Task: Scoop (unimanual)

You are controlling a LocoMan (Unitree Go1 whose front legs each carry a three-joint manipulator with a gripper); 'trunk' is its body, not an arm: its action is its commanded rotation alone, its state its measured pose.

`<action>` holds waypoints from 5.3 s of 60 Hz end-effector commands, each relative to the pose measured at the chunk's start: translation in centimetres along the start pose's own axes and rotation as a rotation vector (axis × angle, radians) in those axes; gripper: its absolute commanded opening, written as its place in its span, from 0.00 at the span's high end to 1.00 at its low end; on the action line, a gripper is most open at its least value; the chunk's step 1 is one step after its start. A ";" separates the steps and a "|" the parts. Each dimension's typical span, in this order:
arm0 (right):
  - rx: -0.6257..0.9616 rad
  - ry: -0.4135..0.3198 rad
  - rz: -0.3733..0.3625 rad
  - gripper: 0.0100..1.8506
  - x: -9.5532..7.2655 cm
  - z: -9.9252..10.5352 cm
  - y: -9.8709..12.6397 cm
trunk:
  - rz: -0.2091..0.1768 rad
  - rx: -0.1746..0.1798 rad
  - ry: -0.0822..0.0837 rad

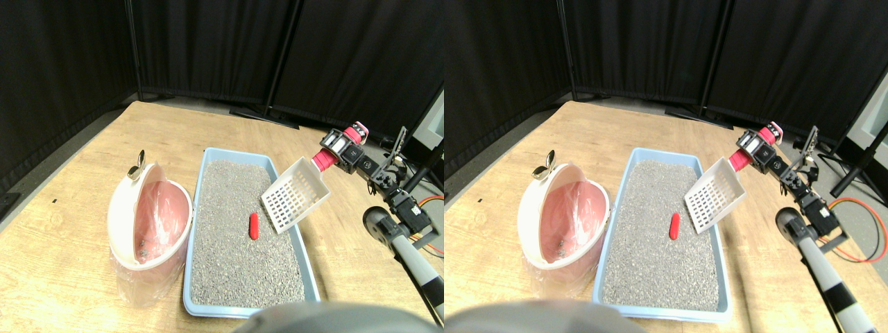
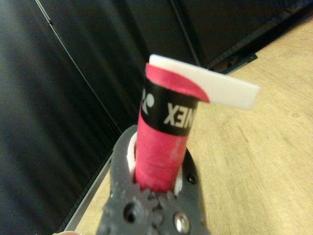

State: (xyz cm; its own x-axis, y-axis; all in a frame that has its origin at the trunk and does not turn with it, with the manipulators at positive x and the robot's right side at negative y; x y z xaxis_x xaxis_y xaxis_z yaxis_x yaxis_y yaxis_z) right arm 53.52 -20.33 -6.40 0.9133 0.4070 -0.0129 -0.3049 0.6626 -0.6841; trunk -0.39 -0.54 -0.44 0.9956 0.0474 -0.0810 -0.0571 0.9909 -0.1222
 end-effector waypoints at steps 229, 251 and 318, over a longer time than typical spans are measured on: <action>1.367 -0.084 -0.162 0.98 2.4 1.8 6.5 | 0.097 -0.088 -0.006; 1.618 -0.089 -0.189 0.98 3.5 1.9 7.6 | 0.112 -0.095 -0.007; 1.756 -0.133 -0.100 0.98 3.7 2.7 7.3 | 0.136 -0.104 -0.041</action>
State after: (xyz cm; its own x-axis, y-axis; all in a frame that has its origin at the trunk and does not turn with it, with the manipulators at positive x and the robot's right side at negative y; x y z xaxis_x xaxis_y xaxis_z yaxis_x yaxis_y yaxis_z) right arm 54.06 -12.15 -10.59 0.9510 0.3093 0.0016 -0.1528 0.4653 0.8719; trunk 0.32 -0.12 -0.27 0.9809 0.1732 -0.0890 -0.1882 0.9601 -0.2066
